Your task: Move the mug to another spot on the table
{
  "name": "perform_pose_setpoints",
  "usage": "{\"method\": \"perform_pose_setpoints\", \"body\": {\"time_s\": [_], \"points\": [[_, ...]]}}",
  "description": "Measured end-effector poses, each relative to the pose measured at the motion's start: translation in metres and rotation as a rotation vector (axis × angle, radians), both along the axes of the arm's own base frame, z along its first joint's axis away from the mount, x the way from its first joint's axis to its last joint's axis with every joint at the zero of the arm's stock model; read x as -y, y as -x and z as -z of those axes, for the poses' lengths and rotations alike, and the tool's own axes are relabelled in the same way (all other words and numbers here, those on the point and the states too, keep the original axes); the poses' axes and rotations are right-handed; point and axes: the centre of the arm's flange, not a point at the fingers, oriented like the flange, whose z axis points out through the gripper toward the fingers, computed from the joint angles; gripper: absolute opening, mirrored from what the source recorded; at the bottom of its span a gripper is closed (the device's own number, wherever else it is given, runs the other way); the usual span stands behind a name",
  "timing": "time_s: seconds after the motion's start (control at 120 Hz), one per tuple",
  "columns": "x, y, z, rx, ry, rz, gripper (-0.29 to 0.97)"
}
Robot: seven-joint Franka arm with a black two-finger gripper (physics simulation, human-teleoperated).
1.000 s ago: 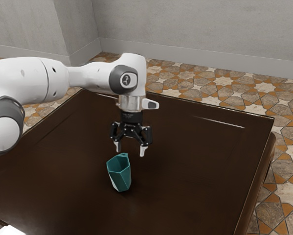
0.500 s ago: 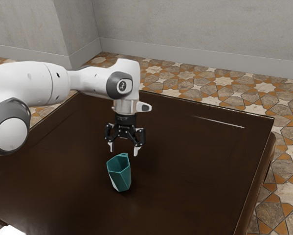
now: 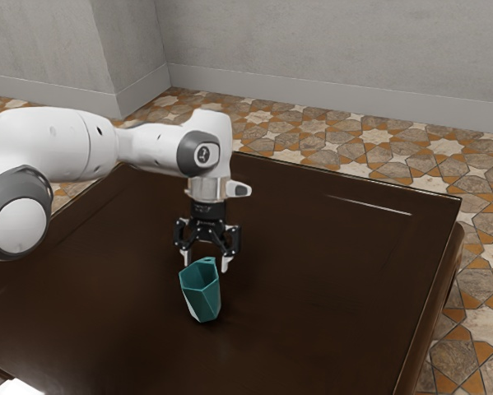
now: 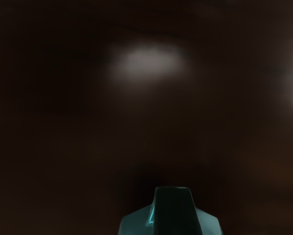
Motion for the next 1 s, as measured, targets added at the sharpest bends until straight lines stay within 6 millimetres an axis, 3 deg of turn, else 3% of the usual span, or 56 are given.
{"method": "perform_pose_setpoints", "body": {"time_s": [0.2, 0.592, 1.0], "points": [[0.001, 0.003, 0.011, -0.002, 0.004, -0.009, 0.43], [0.002, 0.002, 0.014, 0.006, 0.013, -0.028, 0.15], [0.002, 0.003, 0.017, -0.002, 0.010, -0.035, 0.01]]}}
